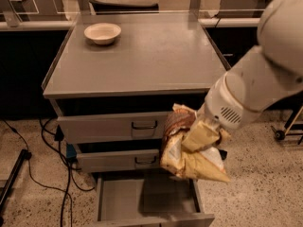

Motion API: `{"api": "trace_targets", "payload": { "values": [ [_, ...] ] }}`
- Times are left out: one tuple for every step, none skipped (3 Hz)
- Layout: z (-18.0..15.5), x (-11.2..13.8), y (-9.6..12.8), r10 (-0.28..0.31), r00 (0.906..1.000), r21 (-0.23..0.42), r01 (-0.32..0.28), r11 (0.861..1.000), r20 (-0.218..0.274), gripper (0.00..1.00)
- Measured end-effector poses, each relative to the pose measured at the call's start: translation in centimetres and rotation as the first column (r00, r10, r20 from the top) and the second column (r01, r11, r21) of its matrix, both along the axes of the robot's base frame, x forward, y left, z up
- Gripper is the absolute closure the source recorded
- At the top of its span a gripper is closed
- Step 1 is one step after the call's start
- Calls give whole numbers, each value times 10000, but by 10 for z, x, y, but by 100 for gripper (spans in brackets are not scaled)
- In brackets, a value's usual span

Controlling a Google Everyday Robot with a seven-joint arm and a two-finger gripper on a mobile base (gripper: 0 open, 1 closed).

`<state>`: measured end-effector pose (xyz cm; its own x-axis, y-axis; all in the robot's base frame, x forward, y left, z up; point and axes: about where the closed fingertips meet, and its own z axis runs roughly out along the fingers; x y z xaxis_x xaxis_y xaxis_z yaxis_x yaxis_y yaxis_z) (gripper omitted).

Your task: Place brown chip bag into bottom drawer

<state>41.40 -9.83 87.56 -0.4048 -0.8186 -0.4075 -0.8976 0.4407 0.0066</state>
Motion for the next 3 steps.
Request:
{"api": "trace_targets", "payload": {
  "values": [
    [-55,-4,6,-176,9996,459,185,9988,-213,100],
    [-110,-11,22,92,9997,1221,-62,9925,-247,100],
    [-117,3,27,127,9987,1405,-195,9899,491,100]
  ]
}}
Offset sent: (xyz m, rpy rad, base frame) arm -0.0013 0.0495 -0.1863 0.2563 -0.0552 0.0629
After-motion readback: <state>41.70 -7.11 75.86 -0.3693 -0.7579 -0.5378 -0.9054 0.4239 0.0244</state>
